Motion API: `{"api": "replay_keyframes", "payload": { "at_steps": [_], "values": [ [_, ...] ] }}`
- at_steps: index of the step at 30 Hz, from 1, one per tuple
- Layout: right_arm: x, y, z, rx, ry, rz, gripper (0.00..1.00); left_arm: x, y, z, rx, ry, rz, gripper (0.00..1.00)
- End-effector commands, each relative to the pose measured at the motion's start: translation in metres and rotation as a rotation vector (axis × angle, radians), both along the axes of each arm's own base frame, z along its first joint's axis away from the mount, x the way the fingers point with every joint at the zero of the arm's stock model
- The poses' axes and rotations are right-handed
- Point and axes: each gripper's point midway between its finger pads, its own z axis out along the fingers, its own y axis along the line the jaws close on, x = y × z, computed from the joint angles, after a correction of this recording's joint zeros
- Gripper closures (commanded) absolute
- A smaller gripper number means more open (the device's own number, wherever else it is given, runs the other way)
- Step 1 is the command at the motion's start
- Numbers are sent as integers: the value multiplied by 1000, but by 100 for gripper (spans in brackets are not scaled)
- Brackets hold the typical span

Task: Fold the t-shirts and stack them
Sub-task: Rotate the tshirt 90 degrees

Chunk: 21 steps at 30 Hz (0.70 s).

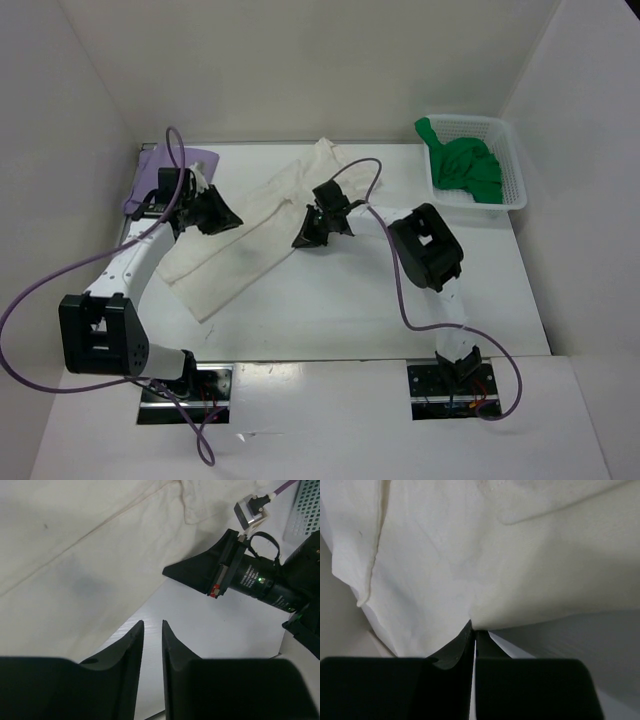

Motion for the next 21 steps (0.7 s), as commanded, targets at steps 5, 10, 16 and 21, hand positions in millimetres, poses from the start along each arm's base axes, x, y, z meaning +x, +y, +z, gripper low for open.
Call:
{"api": "replay_keyframes", "payload": {
  "at_steps": [5, 10, 16, 21],
  "values": [
    [8, -161, 6, -196, 23, -11, 100, -17, -11, -23, 5, 61, -78, 64],
    [1, -204, 4, -223, 55, -15, 67, -27, -22, -47, 20, 141, -130, 58],
    [30, -226, 28, -242, -53, -189, 39, -59, -36, -88, 43, 277, -204, 51],
    [59, -221, 26, -242, -83, -284, 43, -103, -64, -115, -28, 386, -314, 46]
  ]
}}
